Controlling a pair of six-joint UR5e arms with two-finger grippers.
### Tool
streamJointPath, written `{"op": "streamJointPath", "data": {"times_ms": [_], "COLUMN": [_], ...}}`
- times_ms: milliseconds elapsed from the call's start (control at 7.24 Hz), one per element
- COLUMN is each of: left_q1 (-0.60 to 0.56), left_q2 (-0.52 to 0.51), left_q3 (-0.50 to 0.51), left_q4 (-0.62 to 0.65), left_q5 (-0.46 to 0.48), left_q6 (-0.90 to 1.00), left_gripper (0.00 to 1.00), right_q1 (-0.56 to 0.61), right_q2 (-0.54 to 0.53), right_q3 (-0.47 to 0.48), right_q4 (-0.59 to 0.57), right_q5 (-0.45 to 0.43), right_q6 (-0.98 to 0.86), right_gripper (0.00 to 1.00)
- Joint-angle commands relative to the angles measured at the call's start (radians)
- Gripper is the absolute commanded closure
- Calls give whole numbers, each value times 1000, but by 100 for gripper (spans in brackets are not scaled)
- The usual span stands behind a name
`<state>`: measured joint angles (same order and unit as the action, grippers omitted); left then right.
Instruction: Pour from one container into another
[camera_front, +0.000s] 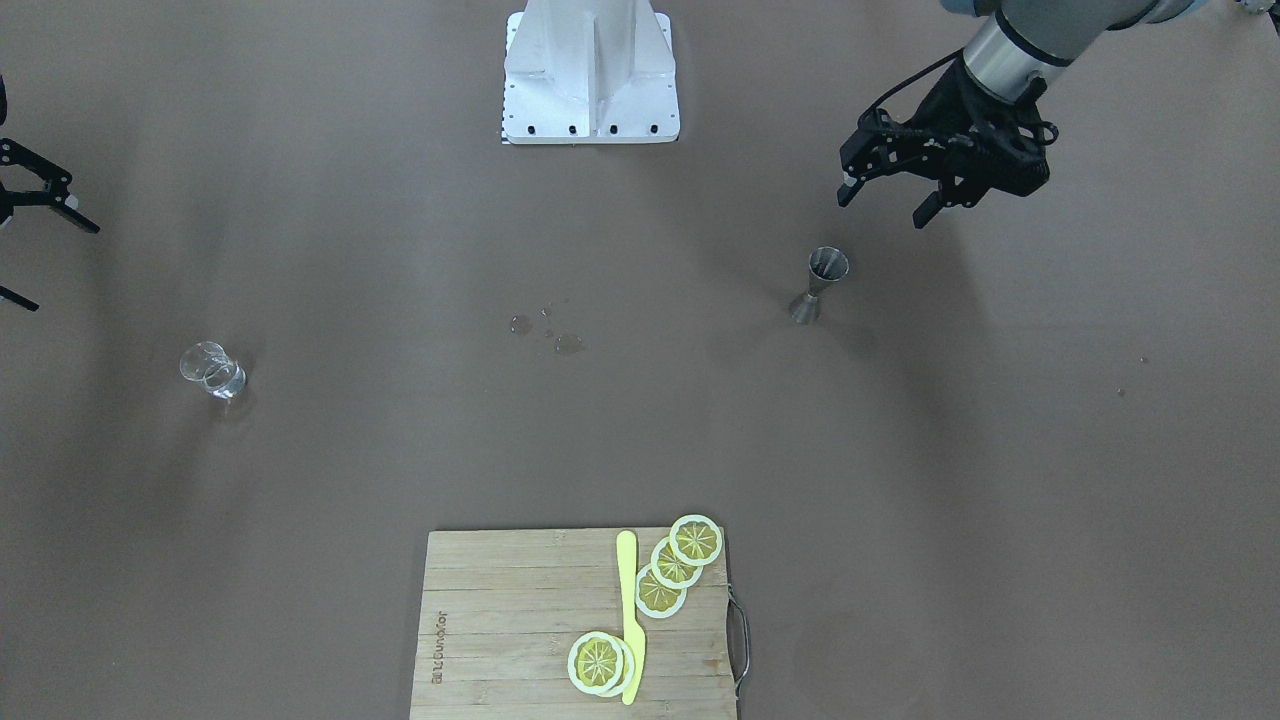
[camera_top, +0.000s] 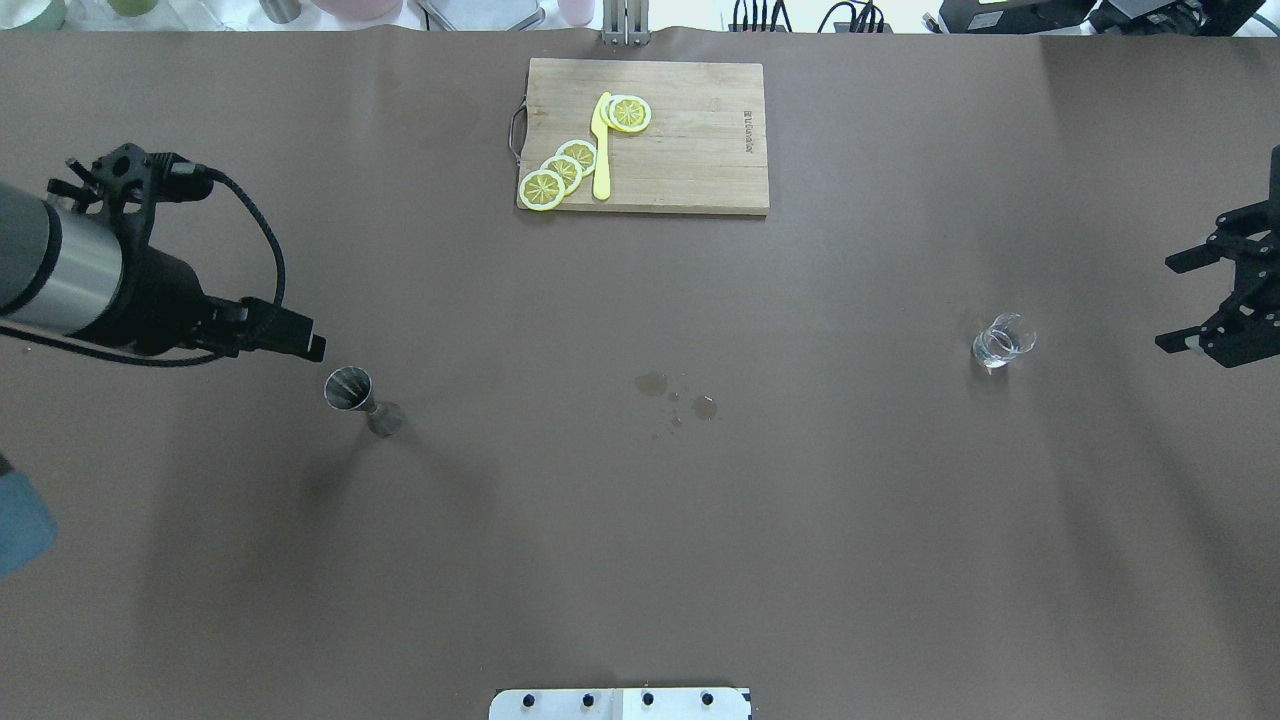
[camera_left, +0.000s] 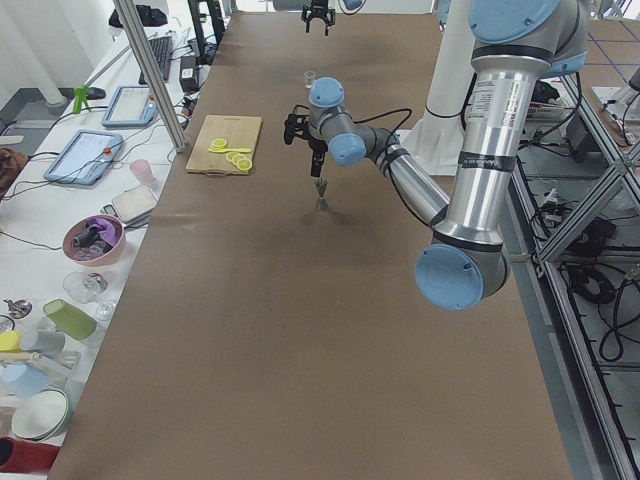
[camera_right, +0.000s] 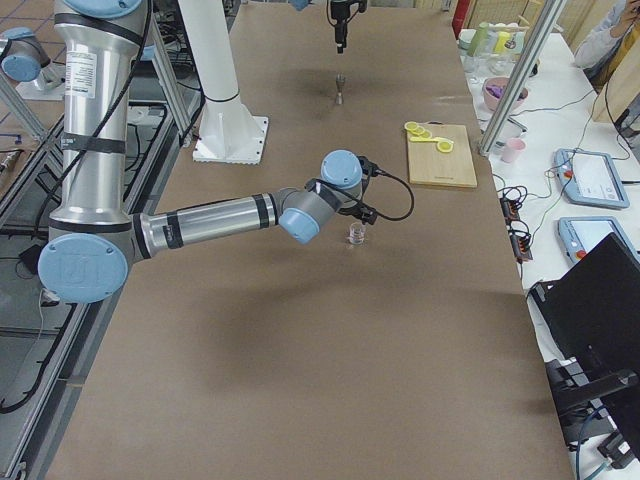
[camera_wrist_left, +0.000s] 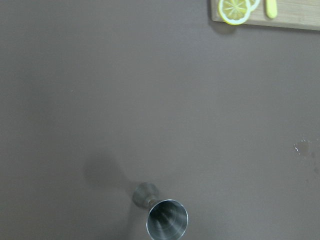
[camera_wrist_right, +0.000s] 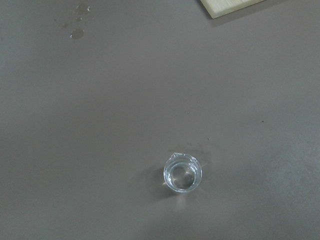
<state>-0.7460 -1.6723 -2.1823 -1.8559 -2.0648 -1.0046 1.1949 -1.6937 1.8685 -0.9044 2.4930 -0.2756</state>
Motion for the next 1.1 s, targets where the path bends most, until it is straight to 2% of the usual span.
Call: {"op": "streamJointPath", "data": {"times_ms": [0,414,552,829,967], "left_q1": [286,497,535,562,562], "left_q2": [141,177,186,169,160], "left_q3": [-152,-151,-149,-131,-128], "left_q4": [-31,-94,-91,-81,-94], "left_q5": [405,926,1030,1054,1125], "left_q6": [-3,-5,-3,4,0], "left_gripper": [2,2,2,2,2], "right_q1": [-8,-31,-37,-46,-55], "right_q2": [-44,-31,-6,67,103], "right_q3": [-63,-208,-283,-412,-458], "right_q4": [195,473,584,749,815], "right_q5": [1,6,4,6,6], "right_q6": [70,209,267,353,370], "right_gripper": [1,2,2,5,5]}}
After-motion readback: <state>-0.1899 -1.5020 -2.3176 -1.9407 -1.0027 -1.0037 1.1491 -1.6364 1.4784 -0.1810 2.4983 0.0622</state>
